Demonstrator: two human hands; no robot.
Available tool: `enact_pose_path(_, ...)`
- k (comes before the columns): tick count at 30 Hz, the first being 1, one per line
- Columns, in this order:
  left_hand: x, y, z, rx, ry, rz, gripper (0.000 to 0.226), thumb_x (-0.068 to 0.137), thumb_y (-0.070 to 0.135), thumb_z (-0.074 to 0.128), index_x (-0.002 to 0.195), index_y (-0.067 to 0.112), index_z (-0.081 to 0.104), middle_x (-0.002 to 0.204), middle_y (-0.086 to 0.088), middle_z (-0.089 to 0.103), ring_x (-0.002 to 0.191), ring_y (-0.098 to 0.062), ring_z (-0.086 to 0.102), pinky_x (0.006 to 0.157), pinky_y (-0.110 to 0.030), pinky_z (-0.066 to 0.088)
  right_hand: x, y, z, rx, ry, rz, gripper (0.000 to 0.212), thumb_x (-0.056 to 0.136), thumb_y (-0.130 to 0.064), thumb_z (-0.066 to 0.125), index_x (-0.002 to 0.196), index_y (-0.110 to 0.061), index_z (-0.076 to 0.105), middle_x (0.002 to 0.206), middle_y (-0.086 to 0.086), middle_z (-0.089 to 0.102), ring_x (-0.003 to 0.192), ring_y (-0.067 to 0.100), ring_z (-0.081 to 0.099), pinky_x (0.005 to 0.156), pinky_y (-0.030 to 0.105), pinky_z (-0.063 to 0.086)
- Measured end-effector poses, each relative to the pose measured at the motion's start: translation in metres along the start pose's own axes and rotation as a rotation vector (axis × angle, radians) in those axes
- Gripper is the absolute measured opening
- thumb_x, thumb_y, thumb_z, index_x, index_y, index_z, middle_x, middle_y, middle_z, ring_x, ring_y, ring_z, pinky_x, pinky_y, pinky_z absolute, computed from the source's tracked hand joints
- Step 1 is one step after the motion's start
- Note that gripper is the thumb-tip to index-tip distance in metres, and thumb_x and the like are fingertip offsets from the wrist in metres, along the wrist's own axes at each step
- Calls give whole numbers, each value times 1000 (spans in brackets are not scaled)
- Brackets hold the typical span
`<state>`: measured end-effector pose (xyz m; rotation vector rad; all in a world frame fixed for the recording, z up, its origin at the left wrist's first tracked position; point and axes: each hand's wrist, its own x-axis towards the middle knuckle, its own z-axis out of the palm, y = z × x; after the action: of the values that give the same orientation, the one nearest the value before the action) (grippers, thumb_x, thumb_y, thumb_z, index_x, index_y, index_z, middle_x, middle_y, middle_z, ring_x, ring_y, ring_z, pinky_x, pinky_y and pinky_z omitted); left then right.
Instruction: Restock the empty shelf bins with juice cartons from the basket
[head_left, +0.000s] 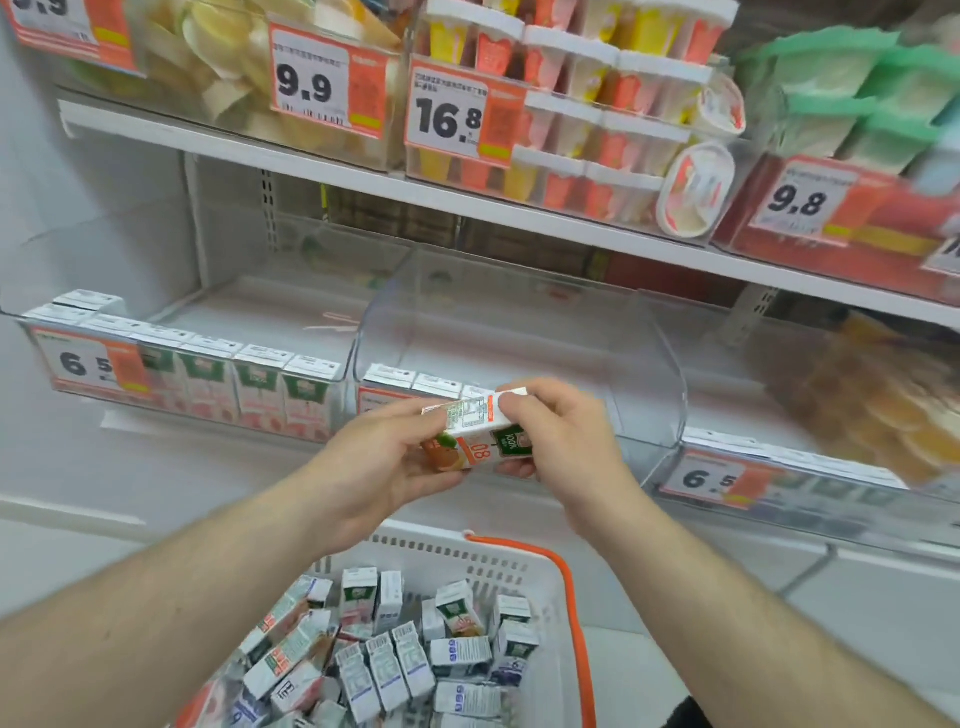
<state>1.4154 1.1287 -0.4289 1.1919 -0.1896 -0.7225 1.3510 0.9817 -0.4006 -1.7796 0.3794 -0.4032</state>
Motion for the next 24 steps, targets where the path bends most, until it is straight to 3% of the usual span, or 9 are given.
enact_pose_path(3, 9, -8, 30, 361, 47, 182, 21, 99, 17, 52, 115, 18, 65, 106, -3, 72, 98, -19, 68, 88, -34, 52, 12, -2, -41, -97, 224, -121, 6, 73, -28, 66, 73, -27, 72, 74, -6, 71, 77, 21, 69, 70, 43, 59)
enact_pose_path(5, 22, -19, 43, 768, 183, 470, 25, 95, 22, 56, 119, 25, 62, 114, 6, 64, 102, -11, 60, 90, -27, 46, 18, -5, -71, -237, 377, -219, 8, 79, -25, 66, 77, -29, 71, 76, -14, 70, 78, 9, 65, 76, 41, 58)
enact_pose_path(7, 36, -30, 49, 1163, 239, 736, 40, 88, 28, 55, 128, 25, 58, 127, 7, 56, 117, -12, 49, 102, -32, 33, 23, -4, -92, -454, 484, -271, 12, 84, -30, 63, 91, -30, 72, 93, -12, 70, 91, 10, 62, 85, 35, 52)
enact_pose_path(10, 55, -47, 62, 1544, 203, 752, 59, 88, 31, 54, 145, 34, 40, 151, 6, 37, 141, -17, 26, 113, -40, 8, 34, 6, -108, -822, 499, -222, 25, 89, -34, 57, 106, -23, 71, 109, 3, 67, 103, 27, 58, 85, 34, 44)
enact_pose_path(13, 69, -59, 68, 1669, 219, 731, 62, 92, 32, 52, 149, 39, 30, 158, 3, 28, 147, -24, 18, 113, -49, -4, 42, 14, -107, -1016, 430, -203, 26, 92, -35, 54, 103, -18, 70, 110, 9, 64, 102, 35, 58, 81, 37, 45)
enact_pose_path(19, 79, -69, 69, 1704, 270, 741, 54, 80, 29, 67, 132, 37, 54, 138, -1, 55, 132, -32, 44, 109, -55, 8, 54, 21, -98, -1224, 211, -83, 17, 91, -35, 54, 85, -19, 59, 99, 10, 61, 90, 35, 55, 70, 32, 36)
enact_pose_path(24, 78, -69, 72, 1691, 299, 750, 54, 81, 29, 63, 133, 38, 52, 142, 2, 51, 135, -30, 38, 110, -53, 3, 61, 28, -93, -1249, 68, 111, 23, 90, -35, 52, 84, -13, 56, 80, 8, 54, 77, 33, 49, 67, 30, 39)
